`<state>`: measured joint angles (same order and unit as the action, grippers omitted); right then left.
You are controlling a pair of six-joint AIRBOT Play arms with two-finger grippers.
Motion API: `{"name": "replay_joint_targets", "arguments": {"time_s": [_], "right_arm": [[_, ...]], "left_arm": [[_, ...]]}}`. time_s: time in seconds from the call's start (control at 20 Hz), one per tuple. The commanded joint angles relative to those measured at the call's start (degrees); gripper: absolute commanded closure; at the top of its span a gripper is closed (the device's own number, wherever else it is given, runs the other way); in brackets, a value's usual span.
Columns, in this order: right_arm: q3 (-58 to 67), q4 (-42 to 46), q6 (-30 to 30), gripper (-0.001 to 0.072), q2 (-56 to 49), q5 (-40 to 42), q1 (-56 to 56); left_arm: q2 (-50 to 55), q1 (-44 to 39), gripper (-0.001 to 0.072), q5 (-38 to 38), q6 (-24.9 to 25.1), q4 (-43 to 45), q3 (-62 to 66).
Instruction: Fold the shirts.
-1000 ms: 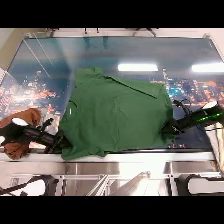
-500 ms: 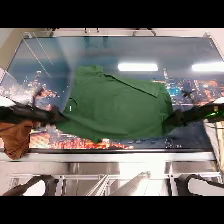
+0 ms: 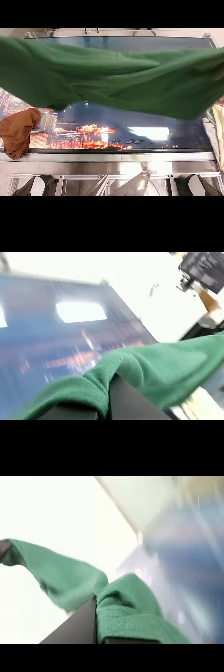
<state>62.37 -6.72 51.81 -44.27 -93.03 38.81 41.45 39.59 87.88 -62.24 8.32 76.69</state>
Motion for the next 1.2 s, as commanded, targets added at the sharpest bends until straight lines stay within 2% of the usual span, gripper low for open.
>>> {"name": "replay_joint_targets", "arguments": {"time_s": [0.0,0.15,0.35,0.6,0.75,0.9,1.15], "right_arm": [[3.6,-8.7,0.2,0.0696,5.0,-3.2,4.8],[3.7,-3.1,0.0,0.0696,2.5,-5.6,4.7],[3.1,9.1,1.0,0.0696,-2.5,-6.5,4.6],[-6.3,18.8,1.2,0.0696,-5.6,-0.9,2.8],[-13.1,19.8,-1.5,0.0696,-9.1,-0.1,0.1],[-13.8,19.4,-2.4,0.0696,-13.0,-3.1,0.0],[-13.9,19.7,-4.1,0.0696,-17.4,-1.1,-0.3]], "left_arm": [[0.6,0.6,0.068,0.8,0.3,-2.3,8.1],[6.8,-3.6,0.068,1.2,-3.3,7.6,13.6],[10.7,-3.8,0.068,1.5,-3.6,8.5,9.2],[14.9,-9.6,0.0681,3.3,1.9,8.8,-6.7],[19.1,-12.9,0.0681,1.8,4.8,8.5,-12.7],[22.1,-12.2,0.0681,1.5,4.8,8.5,-13.4],[26.0,-11.8,0.0681,2.7,5.3,9.2,-13.4]]}}
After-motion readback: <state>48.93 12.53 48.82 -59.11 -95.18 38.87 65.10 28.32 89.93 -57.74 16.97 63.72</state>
